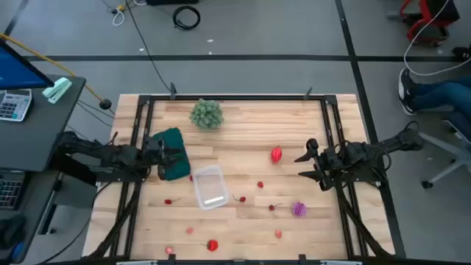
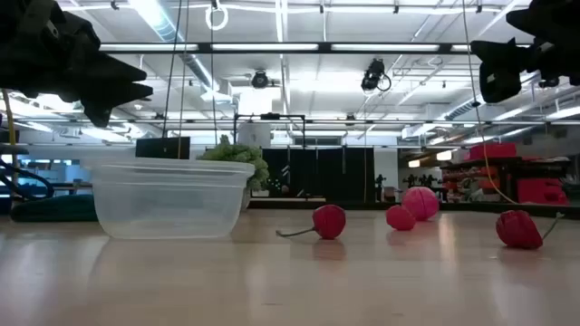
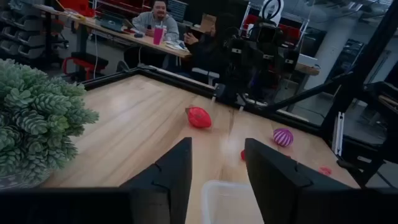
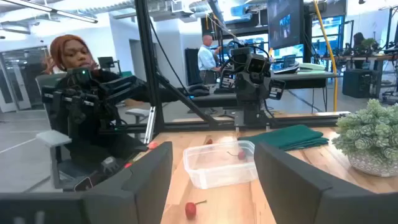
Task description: Pick and placing Produce into tupperware
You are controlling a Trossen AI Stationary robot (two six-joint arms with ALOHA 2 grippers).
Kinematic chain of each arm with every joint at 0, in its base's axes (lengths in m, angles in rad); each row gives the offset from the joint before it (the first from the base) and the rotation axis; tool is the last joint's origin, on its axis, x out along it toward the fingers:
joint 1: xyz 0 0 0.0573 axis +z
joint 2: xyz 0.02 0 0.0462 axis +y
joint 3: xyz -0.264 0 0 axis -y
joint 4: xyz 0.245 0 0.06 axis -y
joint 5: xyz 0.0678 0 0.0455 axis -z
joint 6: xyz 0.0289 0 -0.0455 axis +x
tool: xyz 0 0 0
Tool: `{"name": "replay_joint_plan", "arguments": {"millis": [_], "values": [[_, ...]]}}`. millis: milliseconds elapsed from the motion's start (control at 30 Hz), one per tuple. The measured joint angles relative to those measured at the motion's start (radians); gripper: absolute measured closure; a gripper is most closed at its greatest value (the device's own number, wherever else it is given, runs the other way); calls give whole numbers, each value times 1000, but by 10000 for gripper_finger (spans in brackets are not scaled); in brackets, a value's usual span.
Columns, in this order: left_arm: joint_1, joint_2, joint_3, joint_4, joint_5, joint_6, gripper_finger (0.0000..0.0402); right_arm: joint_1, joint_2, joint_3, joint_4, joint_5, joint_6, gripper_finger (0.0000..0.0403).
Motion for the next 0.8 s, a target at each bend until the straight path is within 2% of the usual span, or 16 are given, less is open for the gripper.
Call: {"name": "replay_joint_plan", "arguments": {"millis": [800], "values": [[0, 0, 0, 0, 0, 0, 251, 0, 0, 0, 0, 0, 0, 167]]}}
